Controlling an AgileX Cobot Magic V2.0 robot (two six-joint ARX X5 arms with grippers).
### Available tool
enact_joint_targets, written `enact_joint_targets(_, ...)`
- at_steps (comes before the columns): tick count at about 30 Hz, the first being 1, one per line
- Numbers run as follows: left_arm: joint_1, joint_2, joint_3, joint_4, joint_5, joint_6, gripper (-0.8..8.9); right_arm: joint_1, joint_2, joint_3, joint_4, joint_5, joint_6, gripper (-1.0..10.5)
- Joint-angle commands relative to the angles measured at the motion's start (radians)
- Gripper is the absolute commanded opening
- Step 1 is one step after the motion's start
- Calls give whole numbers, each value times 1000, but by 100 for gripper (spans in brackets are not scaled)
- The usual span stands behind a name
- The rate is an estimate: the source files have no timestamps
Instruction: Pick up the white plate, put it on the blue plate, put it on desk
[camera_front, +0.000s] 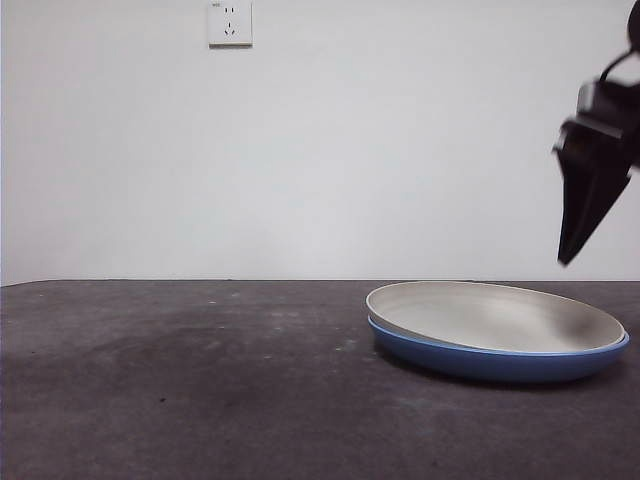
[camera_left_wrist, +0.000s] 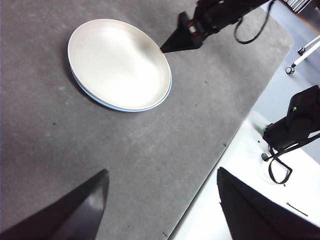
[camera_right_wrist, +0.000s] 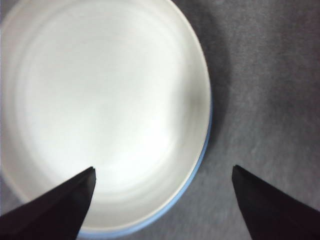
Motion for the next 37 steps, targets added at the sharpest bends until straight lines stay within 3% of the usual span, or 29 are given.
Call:
enact_joint_targets(1,-8,6,10,7,5,14,343,-2,69,13,45,-1,10,411)
enact_joint_targets(13,-8,6,10,6,5,13,343,-2,217,13,129,-4,9,247)
enact_joint_targets(22,-8,6,10,6,5,13,343,-3,220,13,148,5,10,19)
enact_joint_targets(30,-7,6,10,6,5,13,343,-18,188,14,155,4,31,12)
enact_joint_targets(37,-8,6,10,7,5,13,343,-19,53,21,173,-34,67,12)
